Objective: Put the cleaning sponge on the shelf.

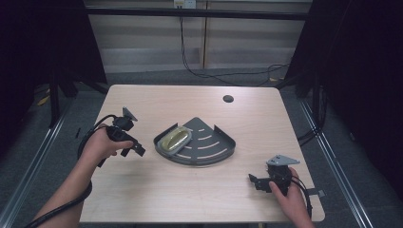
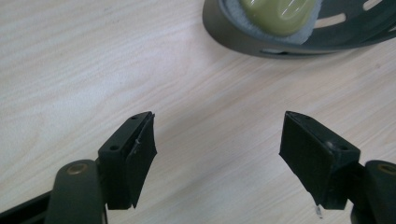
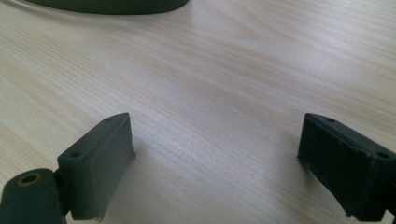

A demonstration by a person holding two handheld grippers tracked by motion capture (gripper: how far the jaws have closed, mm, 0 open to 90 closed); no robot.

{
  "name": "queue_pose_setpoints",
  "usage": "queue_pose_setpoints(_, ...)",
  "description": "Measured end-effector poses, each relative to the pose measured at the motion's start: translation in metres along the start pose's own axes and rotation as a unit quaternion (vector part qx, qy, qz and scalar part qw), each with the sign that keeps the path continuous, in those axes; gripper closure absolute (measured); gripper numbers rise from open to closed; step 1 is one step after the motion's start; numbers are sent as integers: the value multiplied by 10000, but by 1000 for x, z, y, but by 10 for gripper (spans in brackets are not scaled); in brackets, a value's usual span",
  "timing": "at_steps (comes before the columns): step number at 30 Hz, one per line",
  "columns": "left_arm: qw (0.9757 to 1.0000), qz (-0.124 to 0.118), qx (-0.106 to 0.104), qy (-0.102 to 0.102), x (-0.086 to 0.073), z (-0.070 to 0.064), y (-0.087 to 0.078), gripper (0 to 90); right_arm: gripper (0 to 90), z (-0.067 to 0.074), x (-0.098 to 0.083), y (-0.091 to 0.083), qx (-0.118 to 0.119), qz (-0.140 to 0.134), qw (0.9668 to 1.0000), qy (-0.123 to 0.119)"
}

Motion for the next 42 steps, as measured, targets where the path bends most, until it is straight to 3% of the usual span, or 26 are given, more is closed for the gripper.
queue_pose_setpoints(16, 10000, -9, 46, -82, -30, 18, -3, 265, 97, 0, 0, 0, -1, 3, 10000, -7)
queue_pose_setpoints(21, 10000, 49, 77, 19, -42, 20, 0, 267, 97, 0, 0, 0, 0, 3, 10000, -9)
queue_pose_setpoints(29, 9999, -30, 37, 126, -57, 20, 3, 266, 97, 0, 0, 0, 2, 3, 10000, -8)
queue_pose_setpoints(42, 9998, -171, 103, 64, -86, 29, 14, 267, 97, 0, 0, 0, 1, 2, 10000, -6)
Point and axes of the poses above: each handheld gripper's, and its own axes: y roughly forward along the jaws, x roughly out of its top, z roughly to its left, the point moved 5 cm from there along y, roughly forward along the jaws, and after that the axes turned 9 degrees about -z, right-handed, at the moved point
